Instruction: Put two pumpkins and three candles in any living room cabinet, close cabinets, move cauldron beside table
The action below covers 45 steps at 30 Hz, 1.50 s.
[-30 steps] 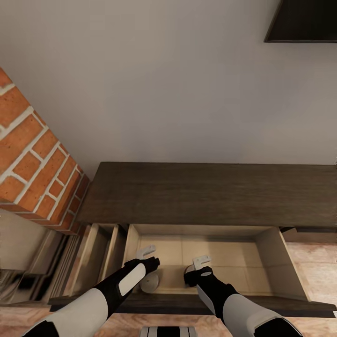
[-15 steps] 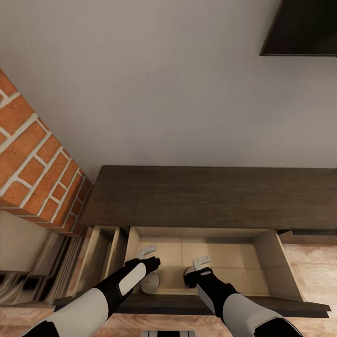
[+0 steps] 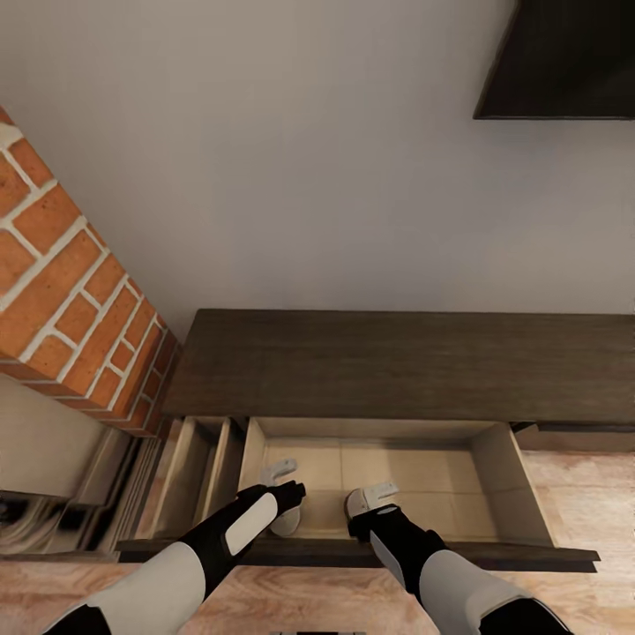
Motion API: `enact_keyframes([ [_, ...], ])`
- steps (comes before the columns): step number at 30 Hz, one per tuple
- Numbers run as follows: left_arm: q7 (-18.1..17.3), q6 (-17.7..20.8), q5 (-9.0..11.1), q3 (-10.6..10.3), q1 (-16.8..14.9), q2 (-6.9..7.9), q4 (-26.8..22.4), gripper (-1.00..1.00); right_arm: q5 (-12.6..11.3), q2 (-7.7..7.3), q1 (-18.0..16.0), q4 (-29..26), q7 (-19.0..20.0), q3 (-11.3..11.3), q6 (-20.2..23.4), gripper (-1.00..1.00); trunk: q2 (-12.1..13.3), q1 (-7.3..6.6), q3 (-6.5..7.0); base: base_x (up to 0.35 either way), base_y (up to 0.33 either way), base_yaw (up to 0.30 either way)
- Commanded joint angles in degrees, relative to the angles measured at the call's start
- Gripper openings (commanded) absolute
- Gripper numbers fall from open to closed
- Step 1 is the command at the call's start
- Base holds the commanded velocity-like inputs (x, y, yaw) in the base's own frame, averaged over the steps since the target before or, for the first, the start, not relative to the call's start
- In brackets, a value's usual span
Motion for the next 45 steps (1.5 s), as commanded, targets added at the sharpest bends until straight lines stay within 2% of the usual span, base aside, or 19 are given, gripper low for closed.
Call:
enact_keyframes([
  [1,0.0,0.0,0.0,0.0,0.0,0.0,0.0,1.0,0.0,0.0,-0.01,-0.51,0.0,-0.01,0.14,1.0,0.42,-0.23,0.18,-0.003,0.0,0.0],
  [5,0.0,0.05,-0.05,0.0,0.0,0.05,-0.56,1.0,0.0,-0.03,0.03,-5.6,0.0,0.18,0.36,1.0,2.02,-1.1,0.9,-0.001,0.0,0.0],
  [15,0.18,1.38,0.0,0.08,0.0,0.49,-4.32,1.0,-0.02,-0.35,0.15,-7.27,0.32,0.06,0.41,1.0,6.03,-3.3,2.7,0.0,0.0,0.0],
  [16,0.18,2.11,0.0,0.11,0.0,0.84,-4.81,1.0,-0.05,-0.4,0.15,-7.46,0.36,0.04,0.47,1.0,6.43,-3.52,2.88,0.0,0.0,0.0],
  [17,0.18,3.81,0.05,0.26,-0.01,2.3,-7.25,1.0,-0.05,-0.43,0.15,-7.92,0.41,-0.02,1.44,1.0,6.83,-3.74,3.06,0.0,0.0,0.0],
  [18,0.18,4.05,0.06,0.33,0.0,2.64,-7.95,1.0,-0.04,-0.43,0.15,-7.97,0.42,-0.02,1.84,1.0,7.23,-3.96,3.24,0.0,0.0,0.0],
  [21,0.18,6.26,0.25,1.89,0.0,5.11,-13.05,1.0,-0.01,-0.5,0.15,-8.3,0.55,-0.01,5.08,1.0,8.44,-4.62,3.78,0.0,0.0,0.0],
  [24,0.14,10.11,0.33,2.68,0.0,5.52,-14.1,1.0,-0.01,-0.58,0.15,-8.36,2.84,-0.14,5.66,1.0,9.64,-5.28,4.31,0.0,0.0,0.0],
  [27,0.07,12.35,0.24,2.84,0.0,5.63,-14.69,1.0,-0.04,-1.02,0.13,-8.96,8.66,-0.35,5.8,1.0,10.84,-5.94,4.85,0.0,0.0,0.0],
  [28,0.0,12.82,0.28,2.89,0.01,5.67,-14.9,1.0,-0.06,-1.97,0.1,-9.92,11.83,-0.4,6.05,1.0,11.24,-6.16,5.03,0.0,0.0,0.0],
  [29,-0.03,13.01,0.3,2.93,0.01,5.7,-15.17,1.0,-0.07,-2.76,0.09,-10.76,13.45,-0.42,6.65,1.0,11.65,-6.38,5.21,0.0,0.0,0.0],
  [31,-0.06,13.29,0.23,2.91,0.0,5.78,-15.98,1.0,-0.14,-4.73,0.07,-12.85,15.33,-0.86,9.48,1.0,12.45,-6.81,5.57,0.0,0.0,0.0],
  [33,-0.08,13.55,0.2,2.91,0.01,6.0,-16.34,1.0,-0.12,-6.49,0.07,-15.36,16.34,-2.26,12.95,1.0,13.25,-7.25,5.93,0.0,0.0,0.0],
  [34,-0.12,14.9,0.27,2.9,0.01,6.5,-16.56,1.0,-0.11,-7.5,0.07,-17.16,17.2,-3.34,15.19,1.0,13.65,-7.47,6.11,0.0,0.0,0.0],
  [36,-0.32,19.38,0.57,2.95,0.02,7.02,-17.09,1.0,-0.07,-8.5,0.07,-18.74,20.08,-4.19,17.89,1.0,14.45,-7.91,6.47,0.0,0.0,0.0],
  [38,-0.63,21.51,0.74,3.22,0.05,7.23,-17.47,1.0,-0.04,-9.33,0.07,-19.12,22.54,-4.43,18.7,1.0,15.26,-8.35,6.83,0.0,0.0,0.0],
  [41,-0.97,23.26,0.84,4.38,0.08,7.52,-17.87,1.0,-0.01,-11.61,0.07,-19.5,25.7,-4.62,19.35,1.0,16.46,-9.01,7.37,0.0,0.0,0.0],
  [42,-1.07,23.71,0.86,4.88,0.08,8.05,-18.0,1.0,-0.01,-13.01,0.07,-19.7,26.62,-4.69,19.55,1.0,16.86,-9.23,7.55,0.0,0.0,0.0],
  [45,-1.56,24.13,1.0,5.27,0.14,9.47,-18.7,1.0,-0.06,-15.33,0.07,-20.24,28.22,-4.75,19.8,1.0,18.06,-9.89,8.08,0.0,0.0,0.0],
])
